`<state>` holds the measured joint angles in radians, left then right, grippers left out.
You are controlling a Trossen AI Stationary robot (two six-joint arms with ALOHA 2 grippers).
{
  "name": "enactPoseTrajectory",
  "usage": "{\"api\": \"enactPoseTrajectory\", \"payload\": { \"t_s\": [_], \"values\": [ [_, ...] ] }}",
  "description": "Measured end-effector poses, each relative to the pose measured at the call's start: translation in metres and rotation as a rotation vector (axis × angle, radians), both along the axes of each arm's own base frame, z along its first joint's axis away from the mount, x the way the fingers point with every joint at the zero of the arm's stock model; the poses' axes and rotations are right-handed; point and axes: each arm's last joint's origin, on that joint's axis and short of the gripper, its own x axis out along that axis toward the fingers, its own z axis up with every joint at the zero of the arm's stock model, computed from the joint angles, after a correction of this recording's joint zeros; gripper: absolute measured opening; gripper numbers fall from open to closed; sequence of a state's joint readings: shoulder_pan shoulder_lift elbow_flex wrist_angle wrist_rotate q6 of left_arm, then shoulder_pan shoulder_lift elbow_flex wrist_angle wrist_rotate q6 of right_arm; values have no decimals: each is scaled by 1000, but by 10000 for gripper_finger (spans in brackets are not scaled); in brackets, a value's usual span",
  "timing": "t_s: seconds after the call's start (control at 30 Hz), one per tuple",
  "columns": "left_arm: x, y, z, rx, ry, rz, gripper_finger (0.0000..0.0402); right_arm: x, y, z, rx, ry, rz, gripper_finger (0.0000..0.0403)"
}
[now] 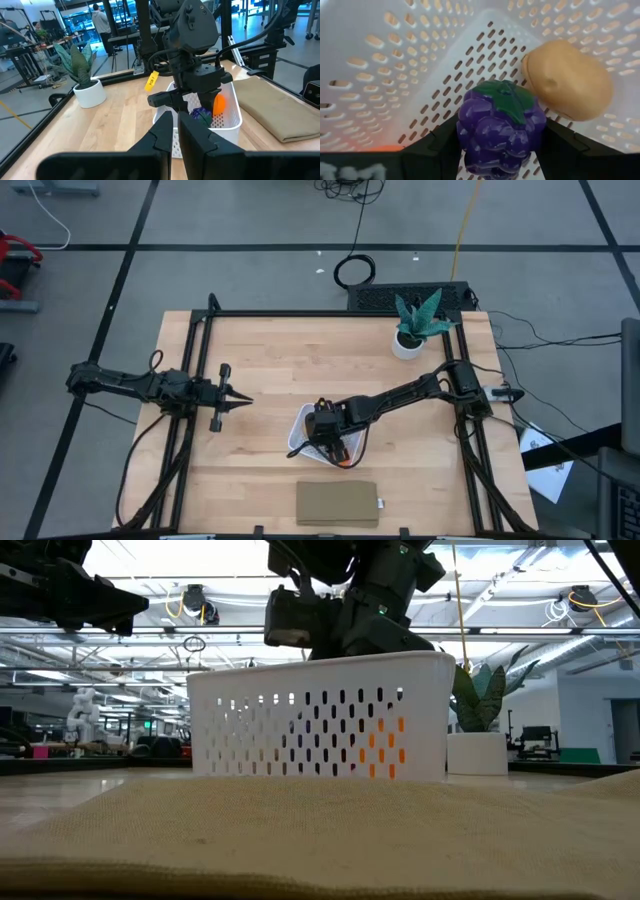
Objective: Pick and placing Produce into tupperware
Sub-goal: Put the blackberry into the basket
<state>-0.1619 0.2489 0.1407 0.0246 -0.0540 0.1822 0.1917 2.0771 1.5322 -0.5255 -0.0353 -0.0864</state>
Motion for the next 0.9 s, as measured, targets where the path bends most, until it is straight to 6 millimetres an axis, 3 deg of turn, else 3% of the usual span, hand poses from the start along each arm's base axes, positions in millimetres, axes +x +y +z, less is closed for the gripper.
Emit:
{"api": "enactPoseTrajectory", "payload": {
  "t_s": [0.9],
  "values": [
    [0, 0, 0, 0, 0, 0, 31, 1, 0, 1, -23, -13, 55, 196]
  ]
}}
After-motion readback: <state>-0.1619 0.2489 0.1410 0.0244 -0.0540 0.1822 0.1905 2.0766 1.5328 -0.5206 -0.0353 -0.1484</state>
